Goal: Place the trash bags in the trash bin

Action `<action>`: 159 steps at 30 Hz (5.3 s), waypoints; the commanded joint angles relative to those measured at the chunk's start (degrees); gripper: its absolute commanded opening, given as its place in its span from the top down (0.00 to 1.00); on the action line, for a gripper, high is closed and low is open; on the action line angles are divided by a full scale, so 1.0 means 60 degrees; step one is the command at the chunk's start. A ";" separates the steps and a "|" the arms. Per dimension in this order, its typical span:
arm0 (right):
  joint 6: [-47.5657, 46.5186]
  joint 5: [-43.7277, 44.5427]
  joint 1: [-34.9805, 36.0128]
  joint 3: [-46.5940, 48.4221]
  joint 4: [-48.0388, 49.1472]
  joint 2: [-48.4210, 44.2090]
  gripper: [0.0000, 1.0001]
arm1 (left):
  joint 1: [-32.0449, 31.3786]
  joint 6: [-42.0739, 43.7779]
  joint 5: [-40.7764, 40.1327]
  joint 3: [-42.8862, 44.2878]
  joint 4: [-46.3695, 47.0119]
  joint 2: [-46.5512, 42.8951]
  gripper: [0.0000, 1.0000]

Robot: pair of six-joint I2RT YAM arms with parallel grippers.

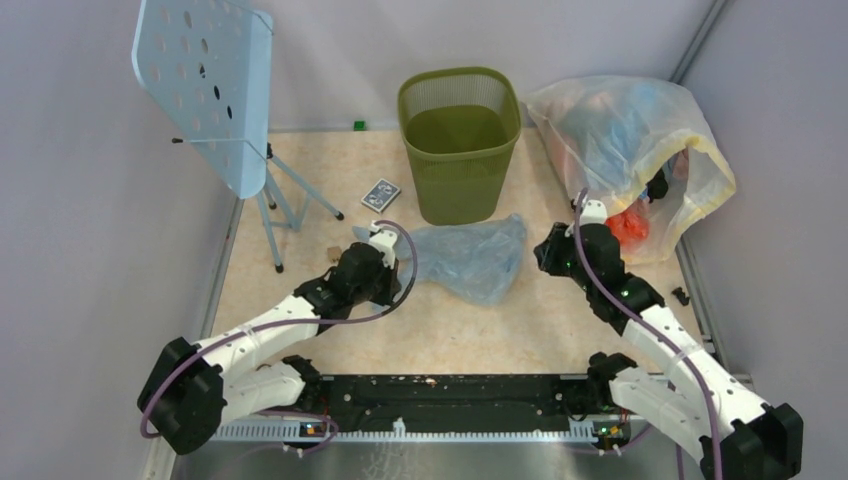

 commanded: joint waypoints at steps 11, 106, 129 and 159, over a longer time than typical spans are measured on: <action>0.0390 -0.4356 -0.0056 -0.1360 0.1709 0.0378 0.21 | 0.0022 -0.0532 0.1067 -0.0104 0.0699 -0.0280 1.00; 0.2165 -0.2009 -0.1930 -0.1833 0.1002 0.1164 0.93 | -0.0460 -0.1069 0.1438 0.3359 0.3231 0.6416 0.70; 0.1796 0.0084 -0.1932 -0.0876 -0.1153 -0.0217 1.00 | 0.1421 -0.1372 0.2642 0.0380 0.2878 0.2417 1.00; 0.0031 -0.2030 -0.1932 0.3272 -0.0369 -0.1861 1.00 | 0.0901 -0.1116 0.4553 0.3497 0.0017 -0.1516 1.00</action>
